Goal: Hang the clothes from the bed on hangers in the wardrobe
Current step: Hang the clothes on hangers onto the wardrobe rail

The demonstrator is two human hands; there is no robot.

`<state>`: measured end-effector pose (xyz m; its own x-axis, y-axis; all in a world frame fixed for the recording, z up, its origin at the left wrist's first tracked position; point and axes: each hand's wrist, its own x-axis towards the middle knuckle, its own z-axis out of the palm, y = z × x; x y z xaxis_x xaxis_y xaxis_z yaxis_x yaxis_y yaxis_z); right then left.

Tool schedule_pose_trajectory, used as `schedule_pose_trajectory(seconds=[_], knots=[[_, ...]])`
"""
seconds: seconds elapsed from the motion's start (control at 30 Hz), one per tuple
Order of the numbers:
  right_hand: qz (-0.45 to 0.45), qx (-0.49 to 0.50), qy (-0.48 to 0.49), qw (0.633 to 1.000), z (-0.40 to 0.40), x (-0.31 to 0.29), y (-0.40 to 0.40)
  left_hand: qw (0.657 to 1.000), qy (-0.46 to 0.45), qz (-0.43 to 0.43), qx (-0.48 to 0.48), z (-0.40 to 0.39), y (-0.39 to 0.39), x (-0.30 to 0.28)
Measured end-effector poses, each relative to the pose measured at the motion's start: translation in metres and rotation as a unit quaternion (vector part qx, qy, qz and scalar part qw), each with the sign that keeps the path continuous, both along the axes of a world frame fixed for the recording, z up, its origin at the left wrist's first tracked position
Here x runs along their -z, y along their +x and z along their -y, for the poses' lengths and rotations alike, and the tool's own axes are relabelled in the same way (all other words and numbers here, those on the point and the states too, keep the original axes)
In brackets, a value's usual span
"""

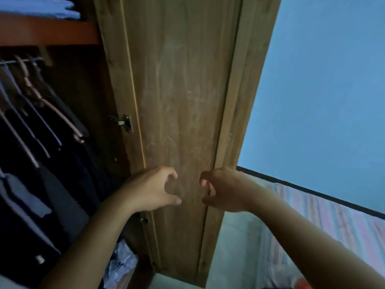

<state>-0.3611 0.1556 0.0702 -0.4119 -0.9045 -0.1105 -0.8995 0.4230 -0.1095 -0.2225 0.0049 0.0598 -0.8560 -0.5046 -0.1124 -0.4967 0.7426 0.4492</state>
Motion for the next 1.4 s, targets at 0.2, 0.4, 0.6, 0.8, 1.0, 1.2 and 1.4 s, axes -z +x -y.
schedule_pose_trajectory(seconds=[0.2, 0.4, 0.6, 0.8, 1.0, 1.2, 1.4], knots=[[0.037, 0.050, -0.023, 0.998, -0.070, 0.011, -0.036, 0.998, 0.015, 0.011, 0.065, -0.049, -0.046, 0.015], [0.058, 0.139, -0.034, 0.988, -0.127, 0.025, -0.056, 0.988, 0.009, 0.008, 0.152, -0.092, -0.090, 0.028], [0.089, 0.214, -0.064, 0.971, -0.168, 0.043, -0.062, 0.968, 0.043, -0.030, 0.244, -0.134, -0.130, 0.049], [0.133, 0.328, -0.056, 0.934, -0.206, 0.059, -0.055, 0.937, -0.009, -0.011, 0.348, -0.152, -0.153, 0.052], [0.118, 0.451, -0.056, 0.883, -0.224, 0.072, -0.033, 0.900, -0.026, 0.021, 0.434, -0.161, -0.178, 0.065], [0.140, 0.538, -0.115, 0.823, -0.249, 0.078, -0.008, 0.868, -0.009, 0.032, 0.496, -0.181, -0.195, 0.086], [0.135, 0.603, -0.111, 0.778, -0.284, 0.088, 0.013, 0.840, 0.009, 0.035, 0.541, -0.220, -0.206, 0.104]])
